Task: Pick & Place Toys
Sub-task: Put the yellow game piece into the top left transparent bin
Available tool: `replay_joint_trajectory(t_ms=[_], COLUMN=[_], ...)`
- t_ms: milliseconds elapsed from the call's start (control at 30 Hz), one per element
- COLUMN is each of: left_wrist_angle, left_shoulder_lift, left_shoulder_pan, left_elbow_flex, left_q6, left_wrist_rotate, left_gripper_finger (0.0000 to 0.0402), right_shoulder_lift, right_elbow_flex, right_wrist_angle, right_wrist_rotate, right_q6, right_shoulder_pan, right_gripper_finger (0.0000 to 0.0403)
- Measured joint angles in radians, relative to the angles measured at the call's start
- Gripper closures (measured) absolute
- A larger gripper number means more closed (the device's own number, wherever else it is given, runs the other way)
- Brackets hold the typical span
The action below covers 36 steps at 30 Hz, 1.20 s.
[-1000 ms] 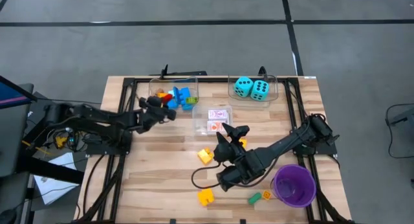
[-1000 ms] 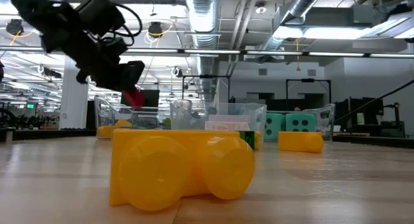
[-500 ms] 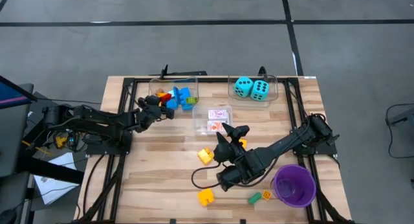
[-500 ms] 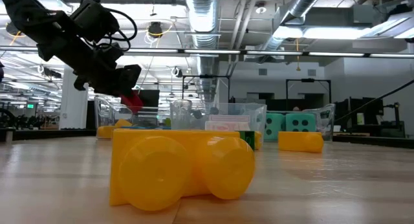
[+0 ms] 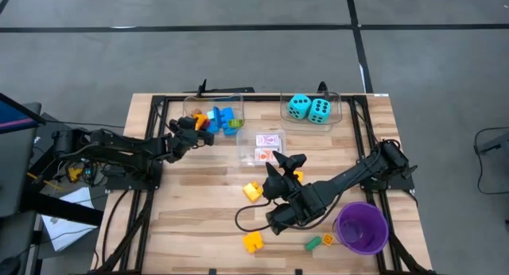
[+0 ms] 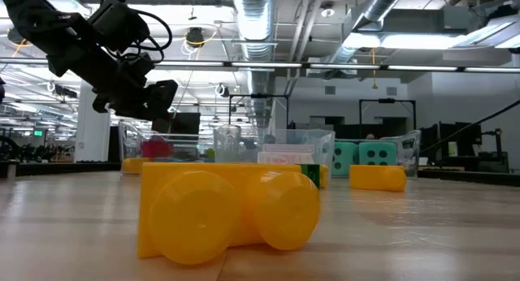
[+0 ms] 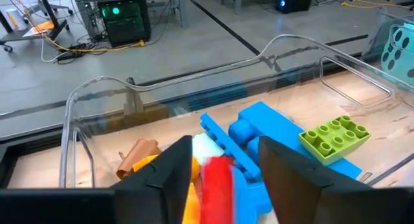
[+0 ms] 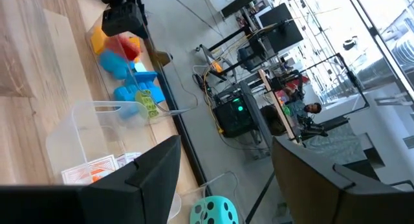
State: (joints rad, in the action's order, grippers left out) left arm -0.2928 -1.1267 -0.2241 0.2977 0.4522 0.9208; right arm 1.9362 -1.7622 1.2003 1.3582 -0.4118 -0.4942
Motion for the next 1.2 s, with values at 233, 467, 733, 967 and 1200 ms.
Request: replay_joint_trajectory(t_ms=[233,467,733,967,1200], left_wrist_angle=[0.000,-0.007,-0.044,-0.100,-0.098], left_shoulder_lift=[0.000,0.014,0.080,0.177,0.266], left_shoulder_pan=[0.001,0.012,0.065,0.128,0.172], left_elbow_flex=[0.000,0.000,0.001,0.001,0.001], left_q6=[-0.001,-0.013,-0.103,-0.191,-0.198], left_wrist_rotate=[0.004,0.004,-0.016,-0.103,-0.103], left_gripper_finger=[0.0174,0.0152,0.0158,0.0159,0.0163], right_shoulder_lift=[0.000,0.000,-0.001,-0.039,-0.091], right_elbow_flex=[0.000,0.000,0.000,0.001,0.044], right_wrist_angle=[0.000,0.000,0.001,0.121,0.331], right_wrist_rotate=[0.000,0.000,-0.026,-0.022,-0.216], right_q6=[0.000,0.000,-0.001,-0.287,-0.669], right_shoulder_pan=[0.000,0.000,0.000,0.012,0.083], right_gripper_finger=[0.0170,0.0170,0.0170,0.0170,0.0170])
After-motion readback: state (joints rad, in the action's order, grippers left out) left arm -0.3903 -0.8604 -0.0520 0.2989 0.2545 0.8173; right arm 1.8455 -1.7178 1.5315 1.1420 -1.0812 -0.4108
